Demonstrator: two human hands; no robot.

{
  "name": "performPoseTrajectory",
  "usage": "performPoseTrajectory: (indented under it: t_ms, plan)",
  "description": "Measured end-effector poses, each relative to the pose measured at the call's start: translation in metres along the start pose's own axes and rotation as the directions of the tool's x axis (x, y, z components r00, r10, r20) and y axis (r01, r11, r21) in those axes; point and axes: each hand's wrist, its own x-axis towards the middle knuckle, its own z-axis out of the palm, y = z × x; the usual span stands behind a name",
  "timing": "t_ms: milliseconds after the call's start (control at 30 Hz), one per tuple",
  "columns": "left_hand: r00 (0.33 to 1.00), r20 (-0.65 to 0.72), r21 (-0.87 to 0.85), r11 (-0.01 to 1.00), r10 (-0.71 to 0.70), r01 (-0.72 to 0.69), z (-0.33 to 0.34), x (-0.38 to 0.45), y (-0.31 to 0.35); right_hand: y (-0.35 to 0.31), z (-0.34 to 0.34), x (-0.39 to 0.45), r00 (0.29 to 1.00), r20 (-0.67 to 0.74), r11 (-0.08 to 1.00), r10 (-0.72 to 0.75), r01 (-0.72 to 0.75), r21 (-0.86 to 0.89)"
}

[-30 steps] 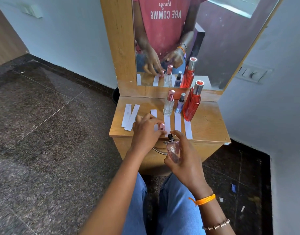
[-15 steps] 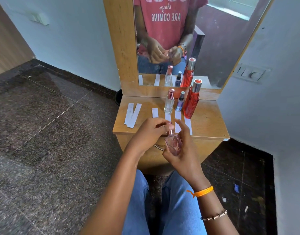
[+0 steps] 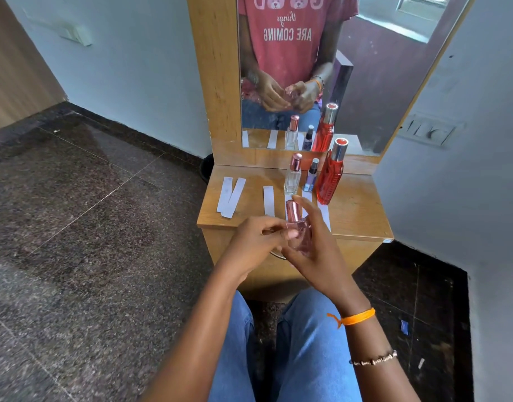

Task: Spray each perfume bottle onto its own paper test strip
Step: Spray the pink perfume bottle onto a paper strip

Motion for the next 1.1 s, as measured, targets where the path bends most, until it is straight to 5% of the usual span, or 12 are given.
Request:
performPoseTrajectory:
  t_ms: [100, 233, 467, 900, 1100]
  plan:
    - [0.997, -0.050, 0.179, 0.982, 0.063, -0.053, -0.005, 0.003, -0.007, -0.008, -0.009, -0.003, 0.997, 0.070, 0.998, -0.017, 0.013, 0.067]
    - [0.988, -0.034, 0.346, 0.930, 0.148, -0.127, -0.006, 0.003, -0.007, -0.015, -0.016, 0.009, 0.987, -0.067, 0.986, -0.144, 0.137, -0.094]
    - [0.963, -0.090, 0.438, 0.879, 0.252, -0.189, -0.003, 0.002, -0.006, -0.022, -0.018, 0.030, 0.987, -0.131, 0.983, -0.098, 0.076, -0.166]
    - [0.965, -0.102, 0.373, 0.908, 0.243, -0.189, -0.010, 0.006, -0.011, -0.013, -0.014, 0.027, 0.993, 0.114, 0.975, 0.004, 0.021, -0.219]
    - [0.966, -0.181, 0.228, 0.963, 0.185, -0.142, -0.017, 0.011, -0.006, -0.019, -0.019, 0.051, 0.978, 0.169, 0.882, -0.120, 0.183, -0.433]
